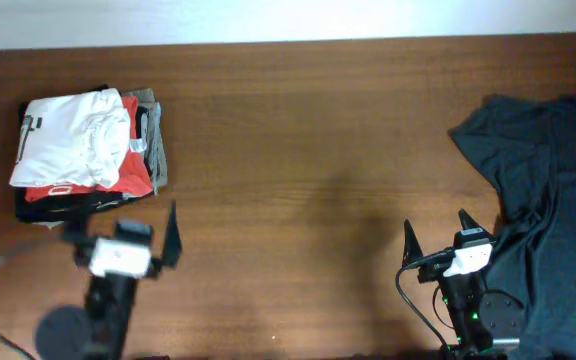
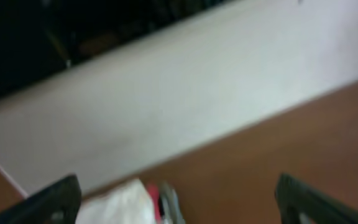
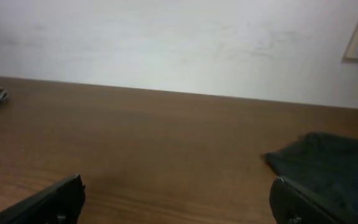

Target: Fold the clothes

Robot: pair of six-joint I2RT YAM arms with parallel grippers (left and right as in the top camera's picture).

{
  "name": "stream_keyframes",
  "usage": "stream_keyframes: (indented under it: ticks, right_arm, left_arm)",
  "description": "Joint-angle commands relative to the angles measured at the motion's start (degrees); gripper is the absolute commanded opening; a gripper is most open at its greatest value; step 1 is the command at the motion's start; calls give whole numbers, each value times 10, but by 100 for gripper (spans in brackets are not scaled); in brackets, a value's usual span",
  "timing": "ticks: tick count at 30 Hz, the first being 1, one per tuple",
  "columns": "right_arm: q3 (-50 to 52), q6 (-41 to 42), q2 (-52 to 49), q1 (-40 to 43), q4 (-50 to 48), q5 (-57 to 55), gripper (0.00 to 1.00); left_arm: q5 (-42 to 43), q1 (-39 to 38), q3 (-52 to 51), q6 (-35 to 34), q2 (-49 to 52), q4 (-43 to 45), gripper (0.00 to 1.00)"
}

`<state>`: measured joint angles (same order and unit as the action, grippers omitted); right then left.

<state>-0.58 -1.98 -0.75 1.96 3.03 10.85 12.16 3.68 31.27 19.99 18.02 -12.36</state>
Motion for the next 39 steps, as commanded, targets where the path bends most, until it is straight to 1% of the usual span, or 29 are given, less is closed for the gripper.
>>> stream_keyframes:
  ticks: [1, 2, 3, 6, 7, 10, 39]
  right_arm:
    - [3, -4, 4, 3, 3, 8, 99]
    - [3, -3, 4, 3, 3, 8, 99]
    - [3, -3, 4, 3, 3, 8, 99]
    - [3, -3, 4, 3, 3, 8, 99]
    - [3, -4, 4, 3, 3, 8, 99]
    - [3, -4, 4, 3, 3, 8, 99]
    - [3, -3, 4, 3, 3, 8, 99]
  left_arm:
    - [6, 2, -124, 2, -101, 79, 99]
    - [6, 2, -182, 2, -149, 111, 99]
    - [7, 2, -216, 1, -180, 117, 99]
    - [5, -6, -288, -7, -177, 149, 99]
    - [6, -7, -308, -12, -177, 143, 99]
    - [5, -7, -308, -12, -177, 87, 99]
    - [5, -7, -307, -12, -176, 89, 99]
